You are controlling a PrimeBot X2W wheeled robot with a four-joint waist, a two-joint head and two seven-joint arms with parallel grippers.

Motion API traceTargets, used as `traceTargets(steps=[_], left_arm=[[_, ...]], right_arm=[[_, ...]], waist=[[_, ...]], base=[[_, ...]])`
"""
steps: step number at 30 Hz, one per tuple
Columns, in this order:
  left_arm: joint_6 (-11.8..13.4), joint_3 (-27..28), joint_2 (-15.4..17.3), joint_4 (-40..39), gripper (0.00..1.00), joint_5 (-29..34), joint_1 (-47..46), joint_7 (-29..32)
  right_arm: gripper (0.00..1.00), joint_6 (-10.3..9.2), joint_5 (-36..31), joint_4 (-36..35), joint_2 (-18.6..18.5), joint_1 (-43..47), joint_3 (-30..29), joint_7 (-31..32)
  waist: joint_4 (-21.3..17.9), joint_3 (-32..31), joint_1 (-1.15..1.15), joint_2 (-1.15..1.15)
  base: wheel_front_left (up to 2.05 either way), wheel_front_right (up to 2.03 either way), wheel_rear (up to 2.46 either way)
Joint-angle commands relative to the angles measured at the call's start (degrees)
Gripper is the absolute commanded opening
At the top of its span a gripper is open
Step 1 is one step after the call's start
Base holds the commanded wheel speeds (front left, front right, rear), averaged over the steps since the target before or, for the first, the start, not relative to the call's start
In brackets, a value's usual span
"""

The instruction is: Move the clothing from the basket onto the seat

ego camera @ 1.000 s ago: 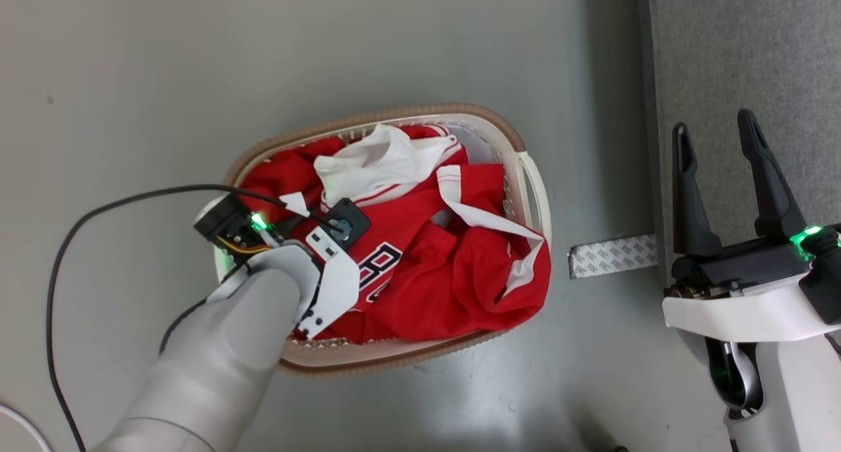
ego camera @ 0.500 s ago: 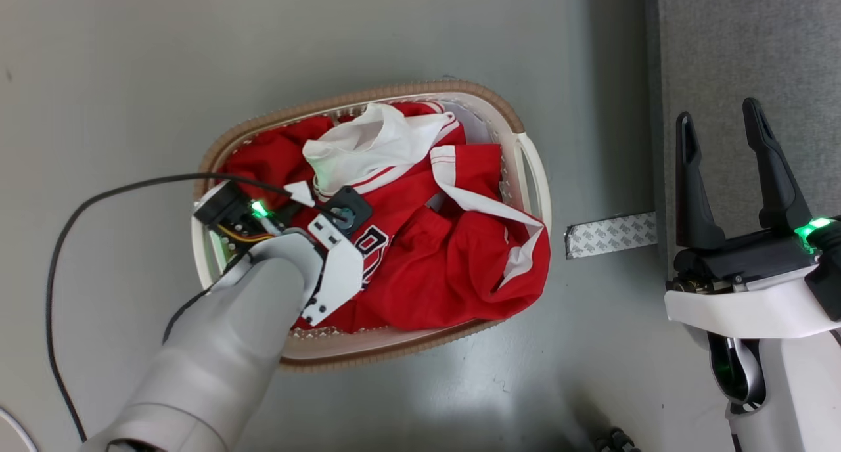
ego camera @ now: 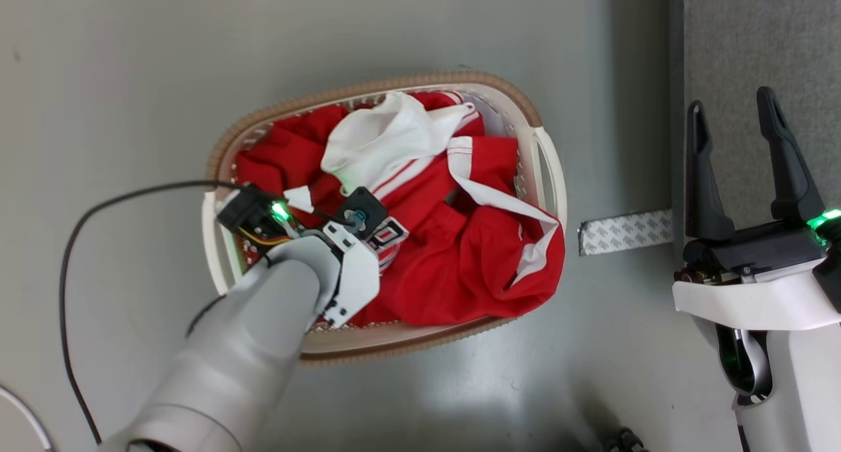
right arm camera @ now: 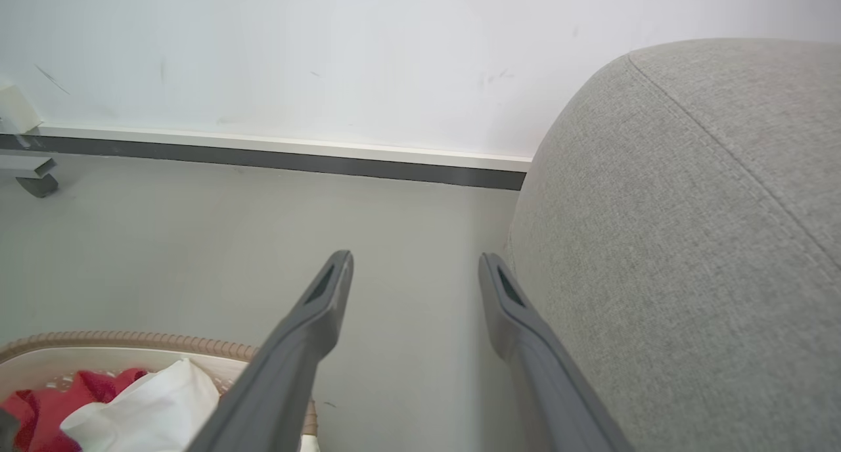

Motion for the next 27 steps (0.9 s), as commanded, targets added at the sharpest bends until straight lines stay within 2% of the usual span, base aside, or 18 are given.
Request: traceTargets(steps=[1, 7, 11, 17, 24, 27], left_arm=[[-0.2, 0.1, -0.4, -0.4, 0.00, -1.6, 0.9, -1.0], [-0.2, -3.4, -0.8, -5.0, 0.00, -12.2, 5.8, -5.3], [-0.2, -7.2, -0.7, -10.3, 0.00, -20.1, 8.5, -5.7], [-0.2, -9.6, -0.7, -16.5, 0.00, -30.2, 12.5, -6.2], [-0.2, -11.4, 1.5, -23.4, 0.00, -37.4, 18.2, -5.6], [-0.2, -11.2, 2.9, -26.4, 0.00, -38.6, 20.4, -5.3]], right_arm=[[1.00, -0.12, -0.2, 0.4, -0.2, -0.1, -0.1, 0.0], [1.00, -0.12, -0.7, 2.4, -0.2, 1.3, -0.8, 0.0], [1.00, -0.12, -1.4, 4.0, -0.2, 2.6, -1.8, 0.0], [1.00, -0.12, -1.7, 6.4, -0.2, 5.4, -3.1, 0.0], [1.00, -0.12, -2.2, 9.0, -0.2, 11.0, -4.9, 0.0], [1.00, -0.12, -2.3, 9.8, -0.2, 13.2, -5.3, 0.0]], waist=[[0.7, -1.2, 0.00, 0.00], [2.7, -7.5, 0.00, 0.00], [4.6, -12.5, 0.00, 0.00], [6.5, -20.3, 0.00, 0.00], [8.3, -29.5, 0.00, 0.00], [8.9, -32.8, 0.00, 0.00]], base=[[0.00, 0.00, 0.00], [0.00, 0.00, 0.00], [0.00, 0.00, 0.00], [0.00, 0.00, 0.00], [0.00, 0.00, 0.00], [0.00, 0.00, 0.00]])
